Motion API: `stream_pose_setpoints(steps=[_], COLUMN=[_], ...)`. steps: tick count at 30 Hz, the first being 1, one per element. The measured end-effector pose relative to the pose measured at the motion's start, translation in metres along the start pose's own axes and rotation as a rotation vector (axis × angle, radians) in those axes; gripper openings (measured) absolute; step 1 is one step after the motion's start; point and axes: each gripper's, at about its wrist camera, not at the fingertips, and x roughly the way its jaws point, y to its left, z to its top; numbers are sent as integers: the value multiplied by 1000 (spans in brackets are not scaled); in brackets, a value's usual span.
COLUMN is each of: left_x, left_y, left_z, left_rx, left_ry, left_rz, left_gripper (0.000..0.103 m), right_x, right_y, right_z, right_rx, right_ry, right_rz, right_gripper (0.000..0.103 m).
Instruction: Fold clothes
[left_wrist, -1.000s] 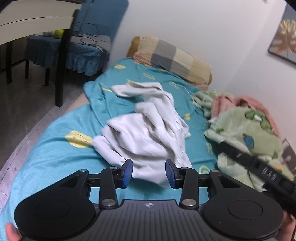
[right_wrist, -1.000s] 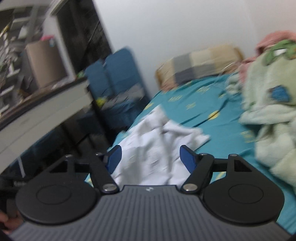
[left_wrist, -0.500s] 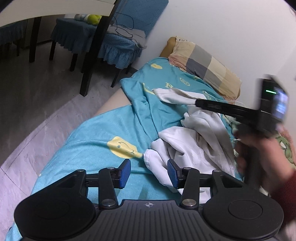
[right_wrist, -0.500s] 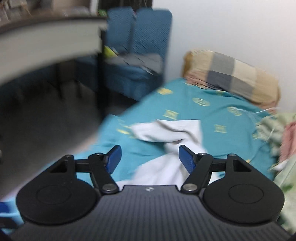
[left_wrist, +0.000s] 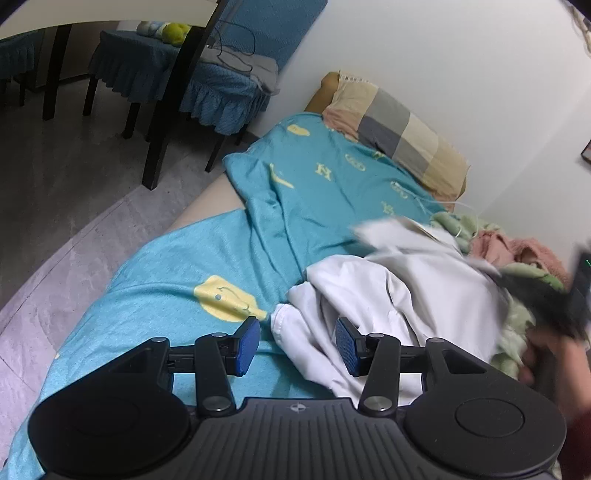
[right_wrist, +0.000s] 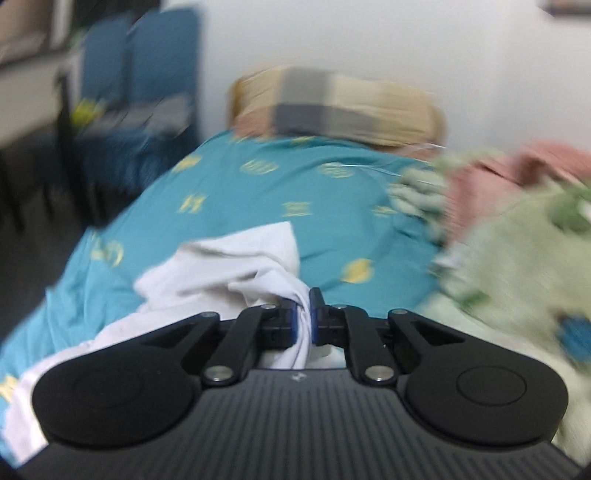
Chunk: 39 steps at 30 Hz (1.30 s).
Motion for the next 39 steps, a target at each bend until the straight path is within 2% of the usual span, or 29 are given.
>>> stream_pose_setpoints(steps=[2,5,7,10,14,17,20,23,25,26,27,28,35,39], left_x=[-2,0,1,9,27,45,63,74,82,82,83,83,21,15], left_y=[-2,-6,-9,-9,-6,-4,-4,-4,-6,-9,-12,-14,-75,-142], left_z=[-1,-3,-5,-8,-10,-14,-18,-18,-14,-12,-9,-6,30,-4], left_rx=[5,19,27,-8,-94,-158,-203,-218,-210,-196,-183,-168,98,429], left_ry=[-2,11,22,53,95,132,160,134,106,82,57,31,-313,-237], left_rz=[-1,-3,-4,-12,-23,-19,-20,-14,-19,-20,-21,-23,-62,-235], left_gripper=[48,48,49,53,61,62,62,56,35,18,5,5,2,2], right_x=[-22,-40,-49,-71,-103,-122,-124,-117,-111,-108,-106,-104,-97,-97], right_y=[-34,-74,-88,-104,-117,-123,-125,-129,-131,-132,-131,-131,-142,-153], right_z=[-15,-50,-78,-113,-126,-117,-110,-108,-108,-108,-107,-107,-104,-101], right_rx=[108,226,284,395,546,551,528,542,555,558,549,543,583,619], right_ry=[24,152,249,294,201,103,51,43,43,43,38,34,-6,-36], right_rz=[-17,6,42,104,156,161,188,229,257,269,271,274,278,270], right_gripper=[10,10,10,10,12,12,12,12,12,12,12,13,13,13])
